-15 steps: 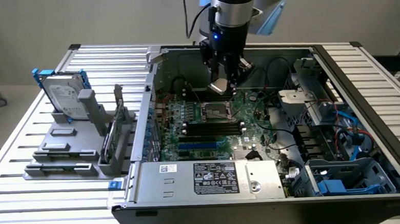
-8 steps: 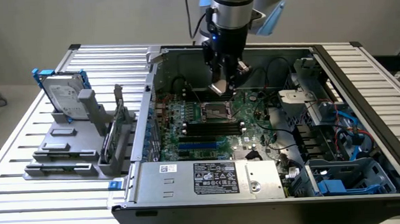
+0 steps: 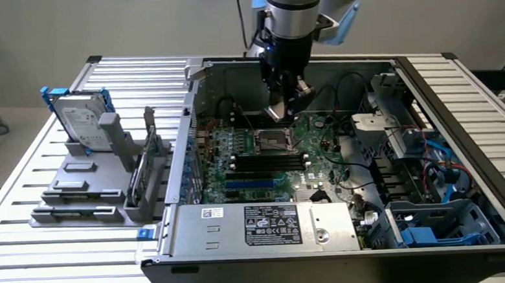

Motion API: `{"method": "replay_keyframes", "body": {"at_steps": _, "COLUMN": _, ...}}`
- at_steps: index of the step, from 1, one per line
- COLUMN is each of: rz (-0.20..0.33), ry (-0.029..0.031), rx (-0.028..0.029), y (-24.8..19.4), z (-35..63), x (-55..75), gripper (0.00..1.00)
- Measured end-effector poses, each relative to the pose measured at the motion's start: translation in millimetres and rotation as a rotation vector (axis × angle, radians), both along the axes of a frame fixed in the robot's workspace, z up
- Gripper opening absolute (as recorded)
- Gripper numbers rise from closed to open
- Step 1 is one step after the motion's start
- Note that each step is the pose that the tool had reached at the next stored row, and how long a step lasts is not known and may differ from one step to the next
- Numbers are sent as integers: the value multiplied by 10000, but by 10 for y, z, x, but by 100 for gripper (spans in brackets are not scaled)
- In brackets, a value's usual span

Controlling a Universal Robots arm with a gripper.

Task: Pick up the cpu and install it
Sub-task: 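Place the cpu into insertion slot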

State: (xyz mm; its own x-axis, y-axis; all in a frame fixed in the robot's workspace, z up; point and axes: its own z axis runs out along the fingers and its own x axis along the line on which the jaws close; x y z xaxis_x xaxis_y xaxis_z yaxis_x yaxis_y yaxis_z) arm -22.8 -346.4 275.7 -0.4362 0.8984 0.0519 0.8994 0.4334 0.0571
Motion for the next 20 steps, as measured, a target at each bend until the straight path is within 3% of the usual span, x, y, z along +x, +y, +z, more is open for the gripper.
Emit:
{"method": "replay_keyframes", "body": {"at_steps": 4, "rz": -565, "ry": -27, "rx": 0, "y": 0, "z": -6, "x": 0, "gripper": 55}}
{"method": "replay_keyframes", "body": {"at_steps": 7, "rz": -755, "ry": -113, "rx": 62, "y": 4, "z": -14, "x": -16, "gripper": 55}}
{"method": "replay_keyframes", "body": {"at_steps": 11, "rz": -1185, "ry": -136, "rx": 78, "y": 5, "z": -31, "x": -28, "gripper": 55}}
{"method": "replay_keyframes", "body": {"at_steps": 20, "rz": -2695, "ry": -143, "rx": 66, "y": 5, "z": -65, "x": -28, "gripper": 55}}
